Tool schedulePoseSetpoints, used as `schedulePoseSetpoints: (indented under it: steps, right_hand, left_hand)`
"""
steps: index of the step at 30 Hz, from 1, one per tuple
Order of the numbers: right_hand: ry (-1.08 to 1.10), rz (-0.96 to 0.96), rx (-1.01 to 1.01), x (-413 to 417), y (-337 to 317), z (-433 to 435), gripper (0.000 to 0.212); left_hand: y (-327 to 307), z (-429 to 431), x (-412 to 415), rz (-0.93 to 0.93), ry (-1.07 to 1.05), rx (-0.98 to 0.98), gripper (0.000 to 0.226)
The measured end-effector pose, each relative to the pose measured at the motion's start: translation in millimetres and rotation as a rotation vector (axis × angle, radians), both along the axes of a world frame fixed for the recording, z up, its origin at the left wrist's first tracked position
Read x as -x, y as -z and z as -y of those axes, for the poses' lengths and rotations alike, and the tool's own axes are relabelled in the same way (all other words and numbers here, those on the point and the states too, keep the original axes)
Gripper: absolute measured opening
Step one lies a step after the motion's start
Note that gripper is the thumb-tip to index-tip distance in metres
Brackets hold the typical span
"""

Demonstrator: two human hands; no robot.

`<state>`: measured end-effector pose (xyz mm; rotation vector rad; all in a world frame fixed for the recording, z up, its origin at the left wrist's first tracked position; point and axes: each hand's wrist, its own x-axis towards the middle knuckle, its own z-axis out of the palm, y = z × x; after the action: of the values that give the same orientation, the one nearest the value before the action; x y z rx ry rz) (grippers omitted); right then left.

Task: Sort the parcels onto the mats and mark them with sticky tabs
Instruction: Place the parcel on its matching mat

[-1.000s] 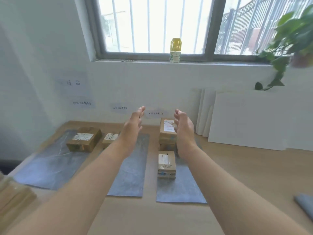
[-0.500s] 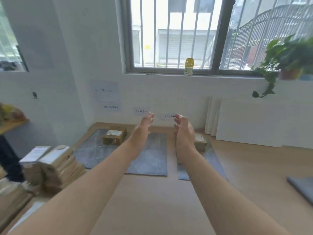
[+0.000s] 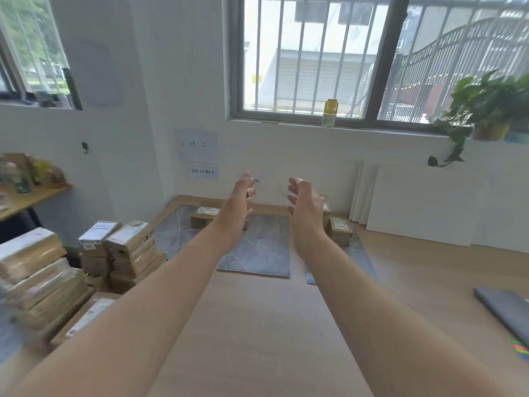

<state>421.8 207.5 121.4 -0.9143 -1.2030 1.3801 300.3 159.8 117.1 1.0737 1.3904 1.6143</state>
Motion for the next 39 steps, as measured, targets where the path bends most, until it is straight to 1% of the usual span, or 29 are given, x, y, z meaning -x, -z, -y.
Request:
schedulePoseSetpoints:
  steps: [6, 9, 12, 14, 19, 23, 25, 28, 32, 37, 39]
  right_hand:
    - [-0.029, 0.010, -0.008, -6.1, -5.1, 12.8, 0.036]
    - [-0.056, 0.007, -0.021, -5.6, -10.2, 19.2, 0.041]
    - [-0.078, 0.008, -0.014, -1.6, -12.9, 28.6, 0.038]
    - [-0.108, 0.018, -0.031, 6.6, -12.3, 35.1, 0.033]
    - [-0.206, 0.035, -0.046, 51.4, -7.4, 57.4, 0.038]
    - [-0.290, 0.035, -0.033, 99.9, -4.8, 88.7, 0.031]
    - [-0.317, 0.033, -0.037, 129.9, -3.3, 105.5, 0.031]
    - [-0.354, 0.041, -0.039, 182.2, -2.0, 128.9, 0.029]
    - [-0.342, 0.054, 0.013, 260.2, 2.3, 164.5, 0.039]
    - [-0.341, 0.065, 0.077, 356.6, 11.9, 207.8, 0.042]
    - [-0.360, 0.064, 0.095, 386.0, 17.1, 218.9, 0.038]
  left_hand:
    - [-5.4, 16.6, -8.3, -0.007, -0.030, 0.014, 0.062]
    - [-10.4, 25.7, -10.9, -0.029, -0.052, 0.015, 0.064]
    - [-15.3, 37.7, -8.2, -0.026, -0.085, 0.015, 0.064]
    - [-17.6, 48.9, -1.8, -0.017, -0.113, 0.016, 0.064]
    - [-18.3, 88.7, 32.1, -0.015, -0.232, 0.013, 0.065]
    - [-13.7, 127.9, 77.9, 0.004, -0.298, 0.034, 0.066]
    - [-12.3, 149.0, 108.0, 0.003, -0.336, 0.042, 0.067]
    - [-13.3, 180.0, 161.7, -0.050, -0.382, 0.055, 0.068]
    - [-14.7, 219.0, 236.5, -0.064, -0.418, 0.091, 0.067]
    - [-7.9, 261.3, 320.9, -0.095, -0.412, 0.144, 0.066]
    - [-3.1, 272.2, 354.1, -0.085, -0.421, 0.162, 0.065]
